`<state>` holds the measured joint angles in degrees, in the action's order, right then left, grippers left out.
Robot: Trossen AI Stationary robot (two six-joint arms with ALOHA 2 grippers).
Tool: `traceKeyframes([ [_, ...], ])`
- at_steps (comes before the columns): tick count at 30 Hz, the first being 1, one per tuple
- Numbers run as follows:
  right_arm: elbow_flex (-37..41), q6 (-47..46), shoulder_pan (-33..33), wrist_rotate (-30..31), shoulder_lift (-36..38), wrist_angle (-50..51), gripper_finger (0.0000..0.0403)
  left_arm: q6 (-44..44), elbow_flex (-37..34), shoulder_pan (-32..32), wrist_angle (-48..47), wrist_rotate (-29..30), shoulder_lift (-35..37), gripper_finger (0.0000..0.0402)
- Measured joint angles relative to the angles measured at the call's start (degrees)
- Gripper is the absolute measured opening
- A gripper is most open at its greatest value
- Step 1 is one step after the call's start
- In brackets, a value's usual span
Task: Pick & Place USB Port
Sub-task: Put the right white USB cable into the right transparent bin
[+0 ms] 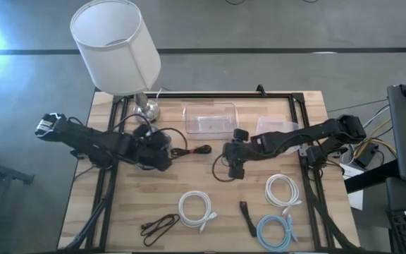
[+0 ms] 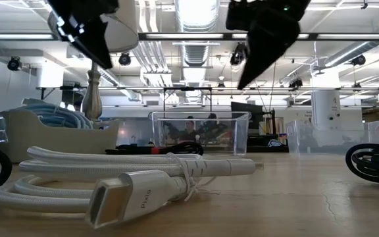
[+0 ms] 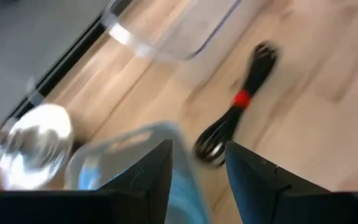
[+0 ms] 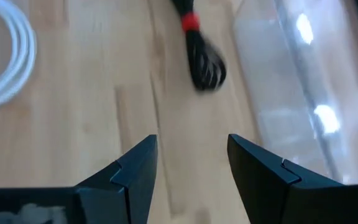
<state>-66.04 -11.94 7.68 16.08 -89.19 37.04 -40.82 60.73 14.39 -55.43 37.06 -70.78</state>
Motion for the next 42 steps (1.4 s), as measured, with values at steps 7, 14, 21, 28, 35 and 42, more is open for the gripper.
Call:
traceKeyframes([
  [7,-1.0,-12.1,3.6,0.0,2.9,12.4,0.0192,13.0,0.0,0.0,9.6,-1.9,0.0,0.0151],
  [14,0.1,-23.0,8.0,0.0,9.0,22.5,0.0192,14.3,0.0,0.0,10.7,-1.9,0.0,0.014],
  [21,5.6,-31.7,10.4,-6.4,14.4,25.7,0.0192,14.4,0.0,-0.1,13.0,-1.3,0.0,0.0135],
  [28,14.3,-40.1,11.9,-13.5,16.5,25.7,0.0192,17.3,0.0,-0.1,15.6,-1.1,0.0,0.0133],
  [35,21.3,-43.8,12.5,-17.2,16.3,25.6,0.0192,17.9,-0.1,-0.2,16.3,-0.9,0.0,0.0132],
  [42,25.6,-44.8,12.7,-19.3,16.3,24.5,0.0192,17.9,-0.1,-0.2,16.4,-0.9,0.0,0.0131],
])
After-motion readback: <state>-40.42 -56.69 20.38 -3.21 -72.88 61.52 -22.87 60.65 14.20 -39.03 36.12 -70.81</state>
